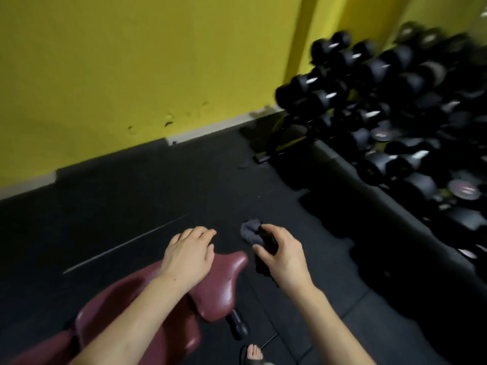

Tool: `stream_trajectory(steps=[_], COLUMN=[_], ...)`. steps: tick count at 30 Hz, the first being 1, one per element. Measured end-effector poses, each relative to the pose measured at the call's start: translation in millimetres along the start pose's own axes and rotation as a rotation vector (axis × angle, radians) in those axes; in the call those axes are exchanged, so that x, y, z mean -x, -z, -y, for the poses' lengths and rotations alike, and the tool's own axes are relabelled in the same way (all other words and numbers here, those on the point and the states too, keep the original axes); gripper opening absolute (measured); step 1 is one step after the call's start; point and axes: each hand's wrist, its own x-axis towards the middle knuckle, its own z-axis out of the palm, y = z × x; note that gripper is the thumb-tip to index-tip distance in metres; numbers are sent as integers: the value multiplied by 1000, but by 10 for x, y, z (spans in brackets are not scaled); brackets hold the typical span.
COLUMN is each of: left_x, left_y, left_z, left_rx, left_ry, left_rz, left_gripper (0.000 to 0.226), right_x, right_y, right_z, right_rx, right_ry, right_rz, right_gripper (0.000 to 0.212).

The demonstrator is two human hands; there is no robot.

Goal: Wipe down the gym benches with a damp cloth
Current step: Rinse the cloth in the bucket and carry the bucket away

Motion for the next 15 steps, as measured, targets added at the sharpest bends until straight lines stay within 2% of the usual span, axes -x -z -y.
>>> stream_trajectory(steps=[4, 7, 15], left_x=[-264, -342, 163], left_y=[379, 465, 144], left_z=[-985, -1926, -4280], left_rx=[33, 69, 185], left_ry=[-251, -484, -946], left_rz=[-42, -35, 43], left_gripper=[45, 42, 37], right_x=[646, 1241, 2975], right_y=[1004, 1672, 3027], right_z=[-168, -413, -1106], right_rx=[114, 183, 284], right_ry=[-103, -269, -616], right_rz=[-215, -415, -854], right_gripper=[43, 41, 35])
